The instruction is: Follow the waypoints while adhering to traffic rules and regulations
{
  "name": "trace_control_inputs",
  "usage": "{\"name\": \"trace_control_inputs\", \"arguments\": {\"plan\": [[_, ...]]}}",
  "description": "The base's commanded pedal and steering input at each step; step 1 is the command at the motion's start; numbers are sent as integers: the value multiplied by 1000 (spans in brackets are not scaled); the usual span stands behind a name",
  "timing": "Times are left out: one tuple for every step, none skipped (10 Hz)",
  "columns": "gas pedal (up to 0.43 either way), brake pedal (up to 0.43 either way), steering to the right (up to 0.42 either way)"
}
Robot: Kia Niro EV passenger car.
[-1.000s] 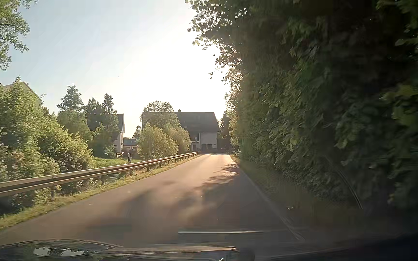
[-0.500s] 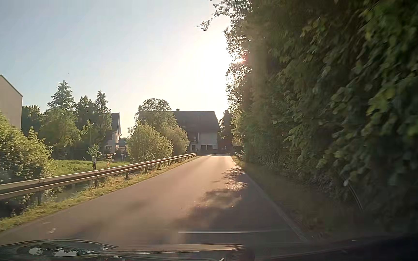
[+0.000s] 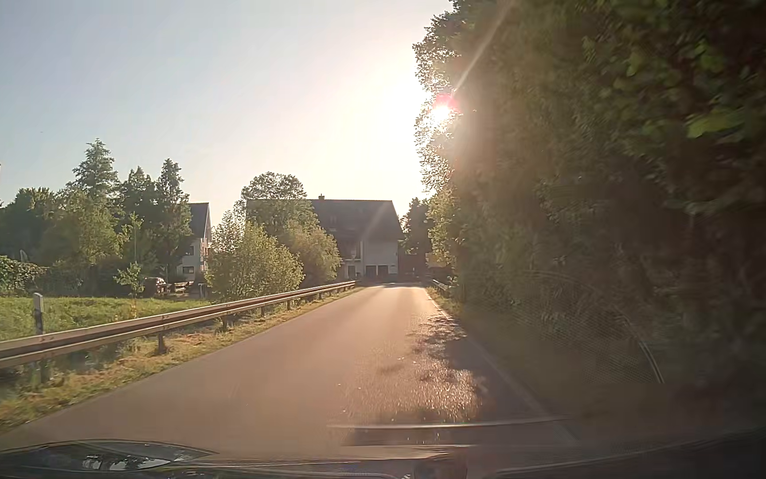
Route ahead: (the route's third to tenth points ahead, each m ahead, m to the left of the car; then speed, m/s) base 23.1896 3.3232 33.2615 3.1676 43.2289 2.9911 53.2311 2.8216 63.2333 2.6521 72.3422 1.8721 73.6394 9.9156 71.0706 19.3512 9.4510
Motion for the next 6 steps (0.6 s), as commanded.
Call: {"name": "trace_control_inputs", "arguments": {"plan": [[47, 0, 5], [47, 0, 4], [47, 0, 5], [47, 0, 4], [47, 0, 5], [47, 0, 4]]}}
